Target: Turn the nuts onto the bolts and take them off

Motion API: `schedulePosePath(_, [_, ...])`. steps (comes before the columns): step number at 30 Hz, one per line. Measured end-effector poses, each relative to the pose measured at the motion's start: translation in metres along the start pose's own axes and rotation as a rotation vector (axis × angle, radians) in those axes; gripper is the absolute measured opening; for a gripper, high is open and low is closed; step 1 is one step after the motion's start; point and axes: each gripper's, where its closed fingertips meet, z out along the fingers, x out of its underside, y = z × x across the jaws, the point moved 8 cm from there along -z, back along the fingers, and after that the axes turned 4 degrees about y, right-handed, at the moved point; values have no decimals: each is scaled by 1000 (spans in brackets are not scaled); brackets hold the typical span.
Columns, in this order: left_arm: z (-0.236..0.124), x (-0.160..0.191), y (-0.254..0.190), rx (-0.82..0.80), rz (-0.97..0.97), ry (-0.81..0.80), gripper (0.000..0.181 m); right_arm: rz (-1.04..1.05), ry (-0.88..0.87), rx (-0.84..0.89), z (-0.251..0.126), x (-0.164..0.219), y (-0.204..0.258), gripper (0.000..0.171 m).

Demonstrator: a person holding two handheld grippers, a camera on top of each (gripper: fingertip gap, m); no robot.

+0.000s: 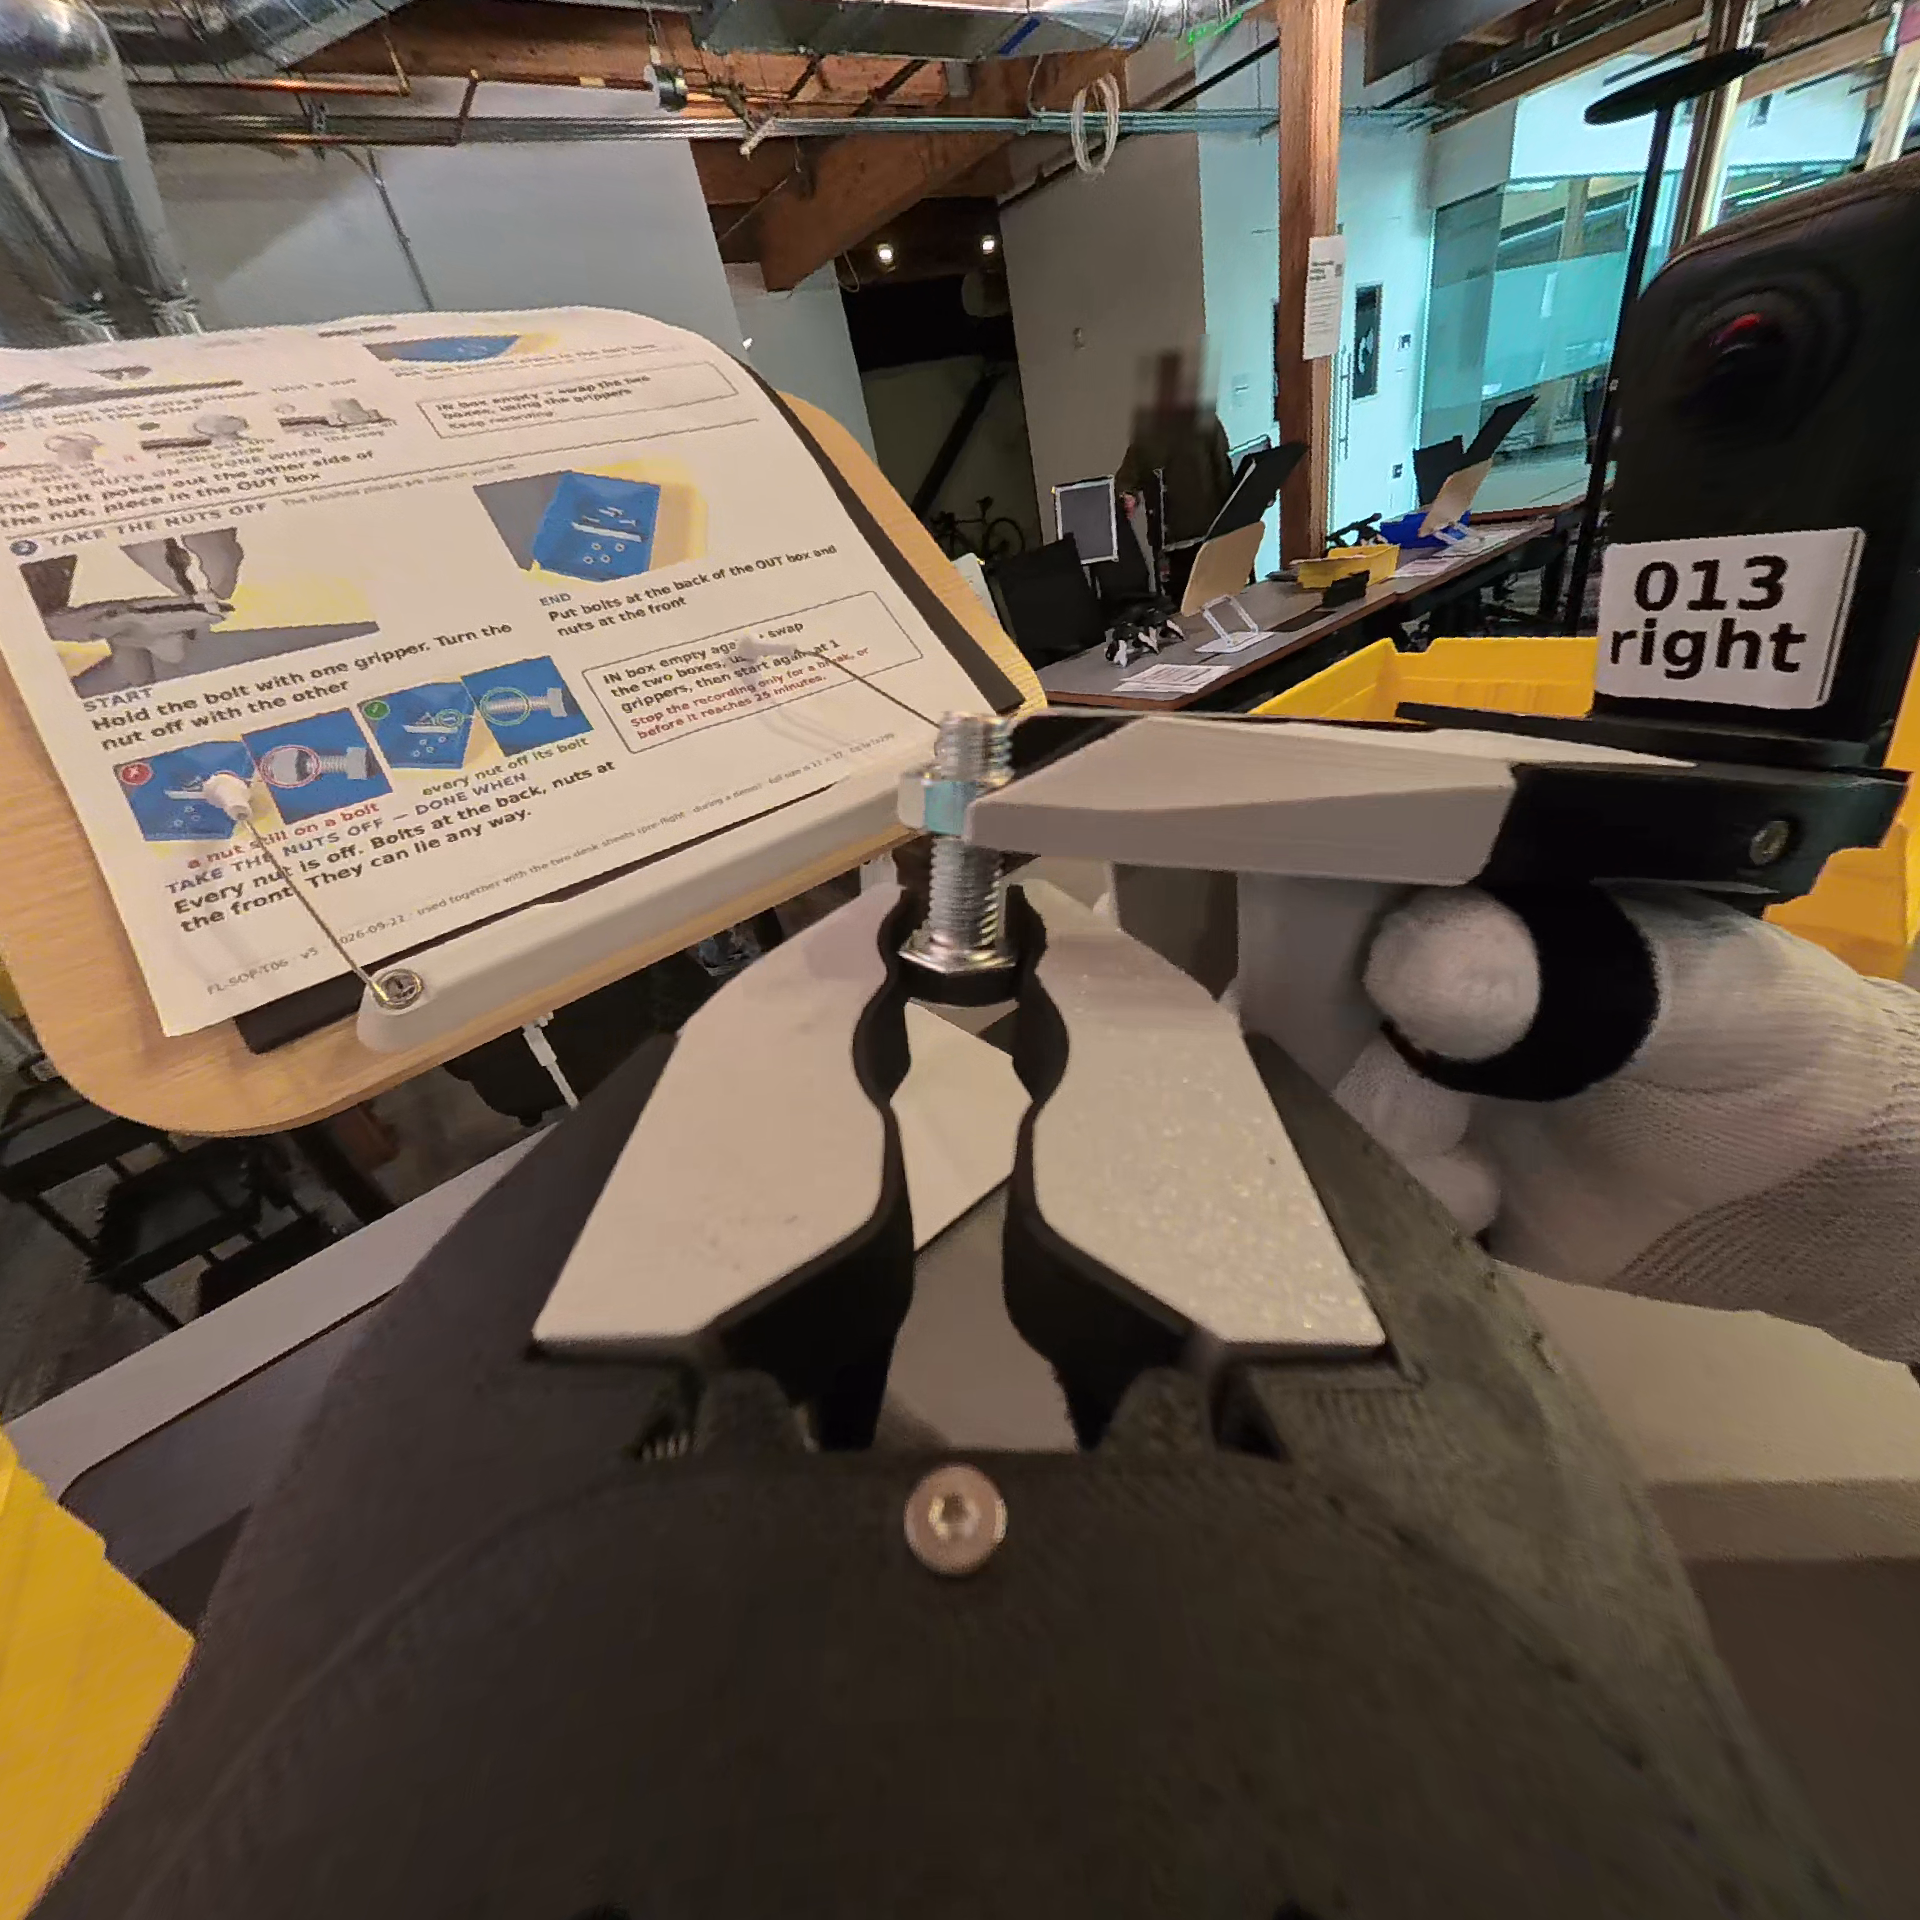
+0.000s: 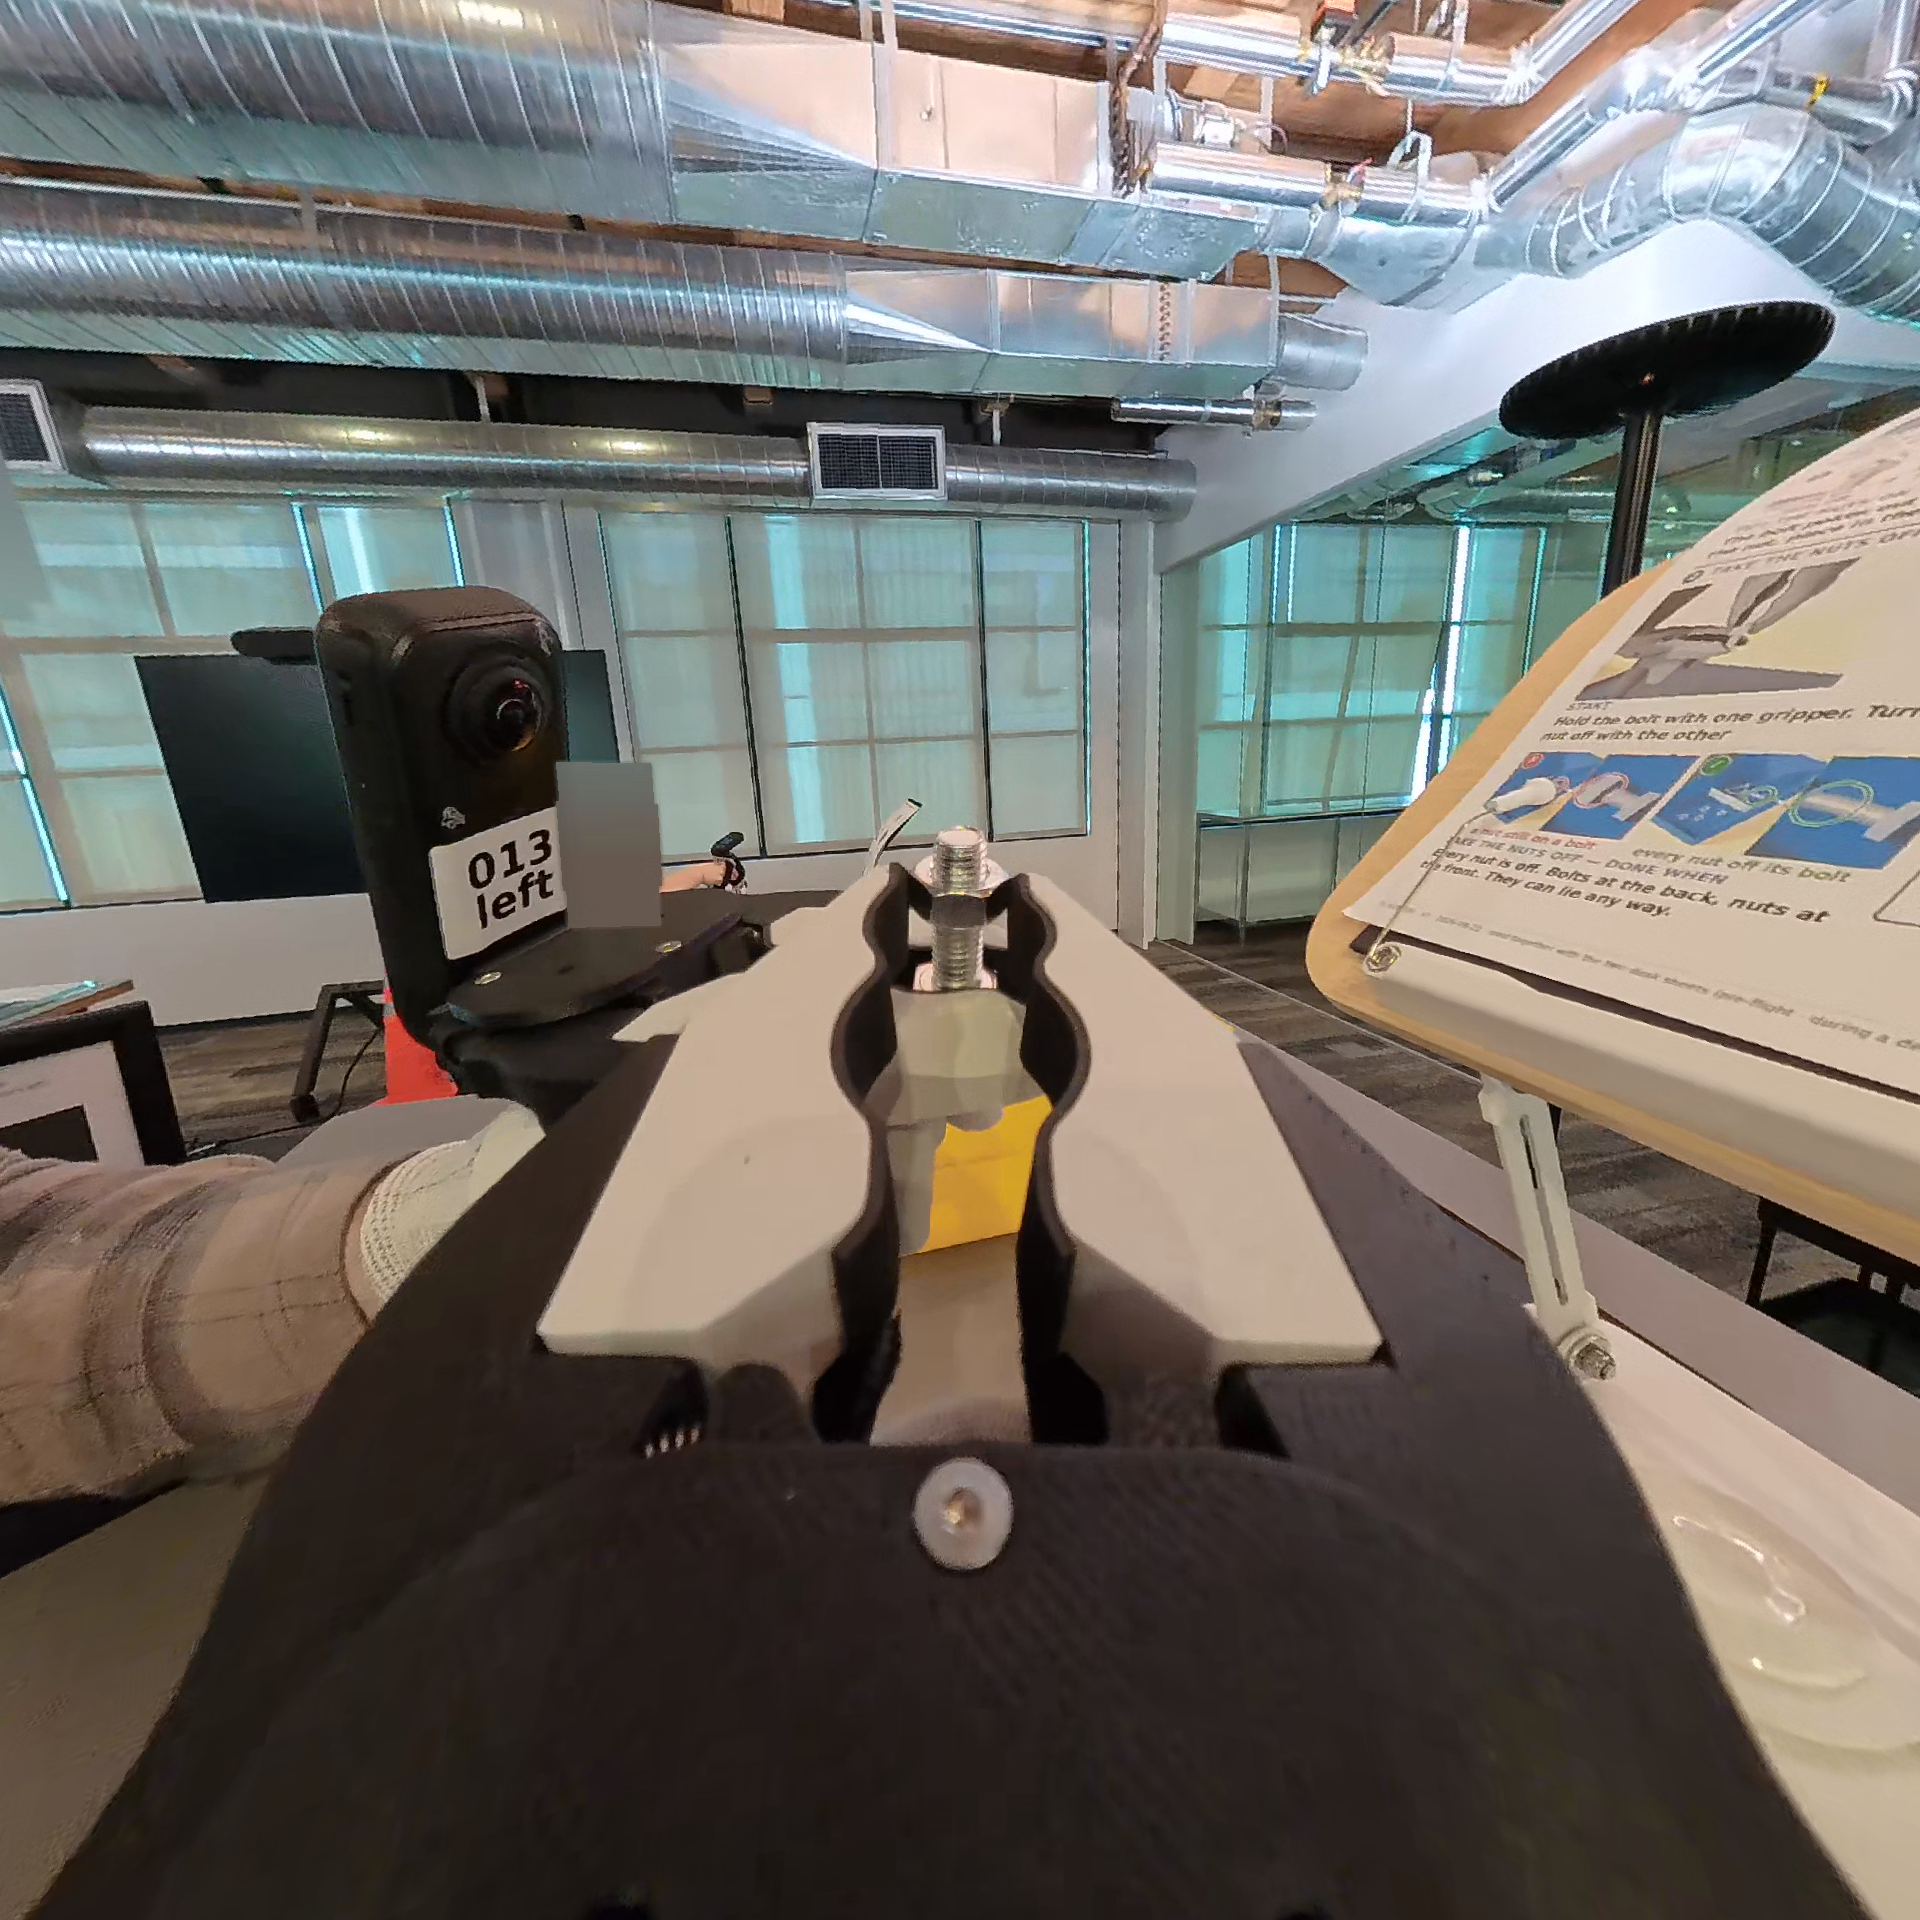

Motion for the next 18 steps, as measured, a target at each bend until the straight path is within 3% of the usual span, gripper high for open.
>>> schedulePosePath(14, [0, 1, 0, 17, 3, 4, 15, -68, 38, 0, -2, -2, 1, 17])
schedulePosePath(16, [0, 2, 0, 11, 15, 4, 15, -78, 31, 5, -2, -4, 2, 23])
schedulePosePath(18, [0, 2, -1, 28, 18, 1, 15, -84, 36, -2, -3, -6, 2, 17])
